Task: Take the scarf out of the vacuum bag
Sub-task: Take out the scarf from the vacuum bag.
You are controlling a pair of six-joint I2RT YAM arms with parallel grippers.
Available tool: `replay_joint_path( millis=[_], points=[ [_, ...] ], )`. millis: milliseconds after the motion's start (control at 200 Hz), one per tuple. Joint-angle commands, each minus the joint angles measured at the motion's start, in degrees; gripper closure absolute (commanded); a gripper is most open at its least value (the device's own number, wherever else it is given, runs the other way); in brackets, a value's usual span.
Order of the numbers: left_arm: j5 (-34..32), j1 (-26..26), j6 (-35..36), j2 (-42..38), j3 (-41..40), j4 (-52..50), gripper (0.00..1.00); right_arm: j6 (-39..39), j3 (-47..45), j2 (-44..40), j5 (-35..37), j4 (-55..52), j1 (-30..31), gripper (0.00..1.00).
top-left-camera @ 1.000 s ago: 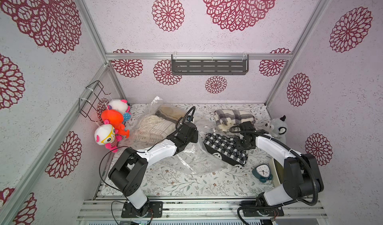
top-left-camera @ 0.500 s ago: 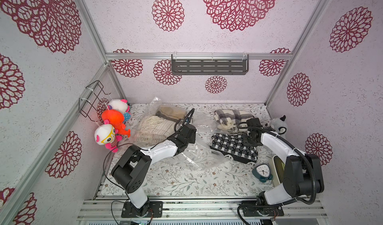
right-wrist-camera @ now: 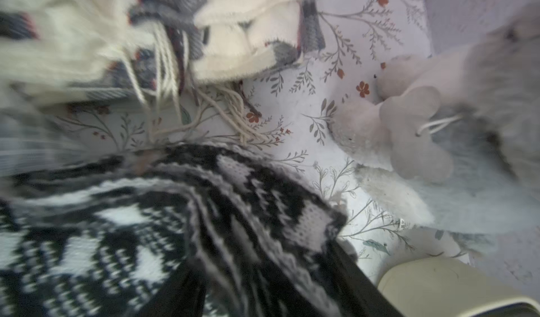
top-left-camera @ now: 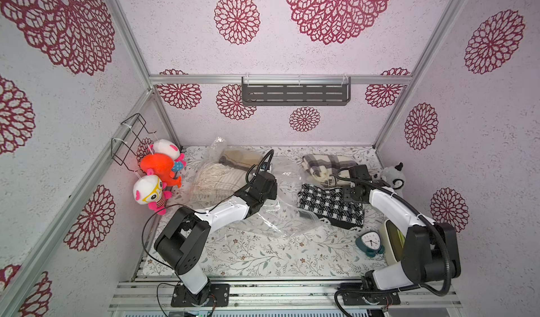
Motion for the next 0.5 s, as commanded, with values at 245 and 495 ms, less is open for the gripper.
replay_joint_path(
  millis=[245,495],
  points=[
    [1.63,-0.54,0.15,1.10,4.34,-1.71,1.00,12.95,-10.77,-15.28,10.49,2.65,11.69,0.18],
    [-0.69,-1.64,-0.55,0.01,3.45,-2.49,1.00,14.19,-20.08,-6.76,-8.98,16.55,5.08,0.28]
  ],
)
